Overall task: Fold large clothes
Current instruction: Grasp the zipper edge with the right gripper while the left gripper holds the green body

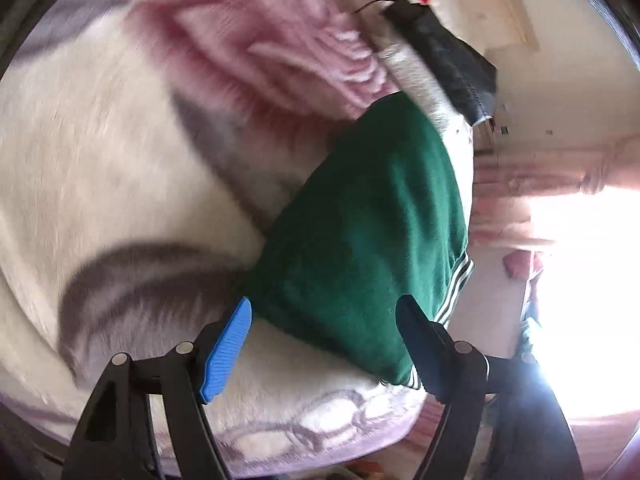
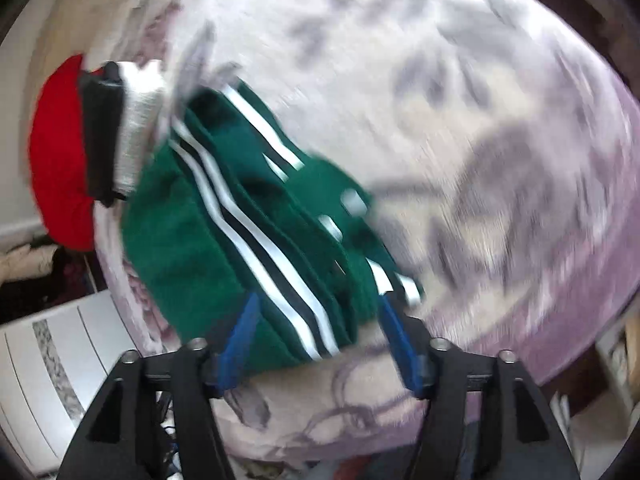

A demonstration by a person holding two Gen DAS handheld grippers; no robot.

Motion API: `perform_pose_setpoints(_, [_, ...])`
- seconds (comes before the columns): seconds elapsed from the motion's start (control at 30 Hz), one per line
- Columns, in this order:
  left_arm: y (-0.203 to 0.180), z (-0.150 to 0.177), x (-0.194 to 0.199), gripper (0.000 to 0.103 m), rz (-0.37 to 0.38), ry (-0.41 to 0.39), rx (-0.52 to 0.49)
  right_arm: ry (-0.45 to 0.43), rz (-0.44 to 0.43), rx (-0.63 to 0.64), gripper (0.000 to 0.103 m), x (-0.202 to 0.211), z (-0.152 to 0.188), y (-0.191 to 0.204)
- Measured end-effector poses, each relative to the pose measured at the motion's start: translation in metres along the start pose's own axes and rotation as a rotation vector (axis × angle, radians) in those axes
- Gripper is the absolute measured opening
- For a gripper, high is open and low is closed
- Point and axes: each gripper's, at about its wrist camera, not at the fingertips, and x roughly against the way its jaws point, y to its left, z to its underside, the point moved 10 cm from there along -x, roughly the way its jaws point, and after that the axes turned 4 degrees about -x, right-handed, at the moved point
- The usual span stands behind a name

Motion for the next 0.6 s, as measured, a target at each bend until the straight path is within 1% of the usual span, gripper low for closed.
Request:
perform_pose_setpoints(0.07, [-0.002,-0.006,-0.005,0.073,-0.068,-0.001,-0.063,-0.029,-0.033,0.05,0.073,0.0,-0.022,0.026])
perform_pose_setpoints(0.1, [-0.006,-0.012,-0.01,0.073,-0.096,0.002,-0.088,-0.035,-0.053,0.092,0.073,-0.009,-0.041,0.045])
perform_pose_setpoints(0.17, [-0.012,-0.021,-0.016,0.073,-0.15,-0.009,-0.145,-0.032,-0.073,0.135,0.073,-0.023,-0.067,0.067])
perform_pose_setpoints(0.2, [-0.013,-0.022,-0.016,0.073,-0.174,-0.012,-0.17,-0.008,-0.089,0.155,0.073,-0.042,-0.084,0.085])
perform_pose_setpoints(0.23, [-0.017,-0.029,-0.023,0.073,-0.211,-0.009,-0.205,0.009,-0.096,0.151,0.073,-0.053,-0.092,0.093])
perform_pose_setpoints(0.27, [-0.02,-0.031,-0.029,0.073,-0.224,-0.005,-0.224,0.056,-0.146,0.147,0.072,-0.069,-0.102,0.109])
perform_pose_setpoints(0.3, [-0.025,-0.037,-0.04,0.073,-0.24,0.002,-0.258,0.08,-0.178,0.143,0.053,-0.078,-0.109,0.118])
perform_pose_setpoints(0.33, [-0.027,-0.039,-0.049,0.073,-0.265,0.008,-0.285,0.071,-0.181,0.145,0.021,-0.084,-0.116,0.125])
perform_pose_setpoints(0.37, [-0.03,-0.041,-0.059,0.073,-0.274,0.023,-0.309,0.057,-0.19,0.171,0.003,-0.087,-0.12,0.134])
perform_pose_setpoints(0.4, [-0.03,-0.038,-0.071,0.073,-0.283,0.054,-0.333,0.018,-0.183,0.203,0.003,-0.081,-0.127,0.148])
perform_pose_setpoints(0.43, [-0.025,-0.035,-0.082,0.073,-0.318,0.086,-0.346,-0.028,-0.179,0.222,0.003,-0.076,-0.133,0.151])
perform_pose_setpoints(0.47, [-0.022,-0.031,-0.093,0.073,-0.329,0.114,-0.354,-0.084,-0.151,0.238,0.002,-0.072,-0.145,0.15])
perform_pose_setpoints(0.5, [-0.019,-0.025,-0.102,0.074,-0.313,0.137,-0.35,-0.091,-0.1,0.224,0.002,-0.08,-0.159,0.142])
perform_pose_setpoints(0.53, [-0.016,-0.023,-0.105,0.074,-0.324,0.138,-0.341,-0.069,-0.071,0.192,0.002,-0.091,-0.163,0.132])
perform_pose_setpoints(0.57, [-0.013,-0.022,-0.104,0.074,-0.342,0.139,-0.336,-0.024,-0.041,0.164,0.003,-0.104,-0.165,0.123])
perform_pose_setpoints(0.6, [-0.011,-0.021,-0.103,0.074,-0.35,0.14,-0.333,0.05,-0.04,0.15,0.004,-0.116,-0.16,0.118])
